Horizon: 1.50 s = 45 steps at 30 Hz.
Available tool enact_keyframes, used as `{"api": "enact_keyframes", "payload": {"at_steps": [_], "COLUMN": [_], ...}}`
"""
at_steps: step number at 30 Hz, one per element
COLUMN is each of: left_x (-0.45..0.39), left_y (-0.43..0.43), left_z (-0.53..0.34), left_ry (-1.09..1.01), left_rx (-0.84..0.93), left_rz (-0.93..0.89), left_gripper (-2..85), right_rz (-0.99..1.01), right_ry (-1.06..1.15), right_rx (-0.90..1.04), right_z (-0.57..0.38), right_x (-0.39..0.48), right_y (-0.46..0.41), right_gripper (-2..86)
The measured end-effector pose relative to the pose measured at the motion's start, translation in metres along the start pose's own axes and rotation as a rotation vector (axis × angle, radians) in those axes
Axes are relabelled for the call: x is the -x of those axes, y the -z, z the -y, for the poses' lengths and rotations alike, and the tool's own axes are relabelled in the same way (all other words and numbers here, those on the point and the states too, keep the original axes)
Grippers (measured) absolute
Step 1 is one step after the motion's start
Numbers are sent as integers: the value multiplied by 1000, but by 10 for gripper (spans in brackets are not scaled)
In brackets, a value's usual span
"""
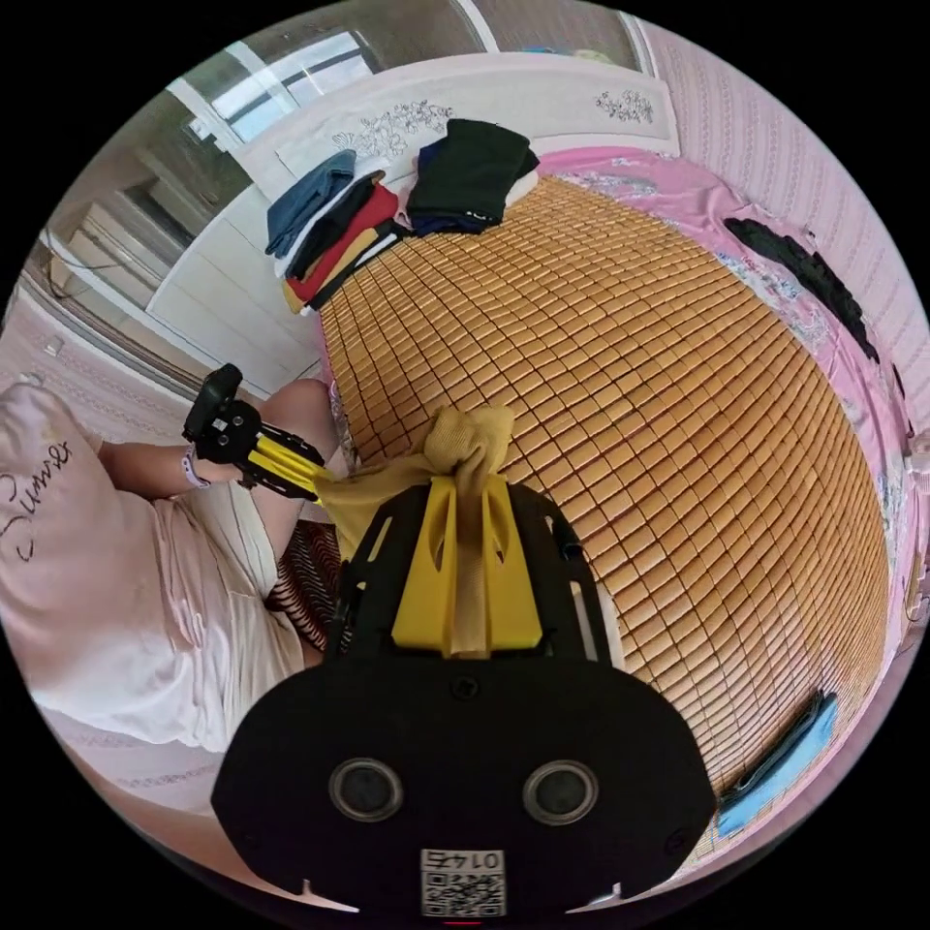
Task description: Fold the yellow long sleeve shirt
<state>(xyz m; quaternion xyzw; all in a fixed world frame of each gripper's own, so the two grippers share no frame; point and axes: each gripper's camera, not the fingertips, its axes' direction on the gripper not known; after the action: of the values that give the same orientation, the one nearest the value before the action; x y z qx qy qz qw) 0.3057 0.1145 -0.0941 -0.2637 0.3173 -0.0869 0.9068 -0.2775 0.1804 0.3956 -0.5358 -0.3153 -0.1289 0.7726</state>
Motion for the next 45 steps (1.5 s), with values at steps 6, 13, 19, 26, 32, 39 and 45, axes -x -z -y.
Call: {"api": "enact_keyframes", "payload": {"at_steps": [6, 13, 19, 26, 32, 39, 45], "left_x": [-40, -27, 26, 168, 209, 120, 54], "left_y": [87, 172, 215, 276, 236, 144, 128], "left_z": [-43, -77, -76, -42, -60, -138, -167], "left_ry": [-116, -12, 110, 440, 526, 431, 355], "left_rx": [-159, -331, -528, -843, -770, -634, -625], "left_rz": [122, 275, 316, 366, 416, 314, 221], "left_gripper": [2, 0, 4, 63, 109, 92, 71], "right_rz": [62, 151, 114, -25, -30, -18, -282], "right_ry": [19, 175, 526, 585, 280, -33, -630], "right_rx": [-240, -352, -262, -227, -202, 14, 44], "right_z": [-47, 1, 149, 435, 444, 78, -244], "right_x": [32, 46, 58, 113, 98, 16, 56], "right_y": [42, 52, 73, 49, -45, -83, 22], "right_gripper": [28, 26, 28, 90, 108, 80, 70]}}
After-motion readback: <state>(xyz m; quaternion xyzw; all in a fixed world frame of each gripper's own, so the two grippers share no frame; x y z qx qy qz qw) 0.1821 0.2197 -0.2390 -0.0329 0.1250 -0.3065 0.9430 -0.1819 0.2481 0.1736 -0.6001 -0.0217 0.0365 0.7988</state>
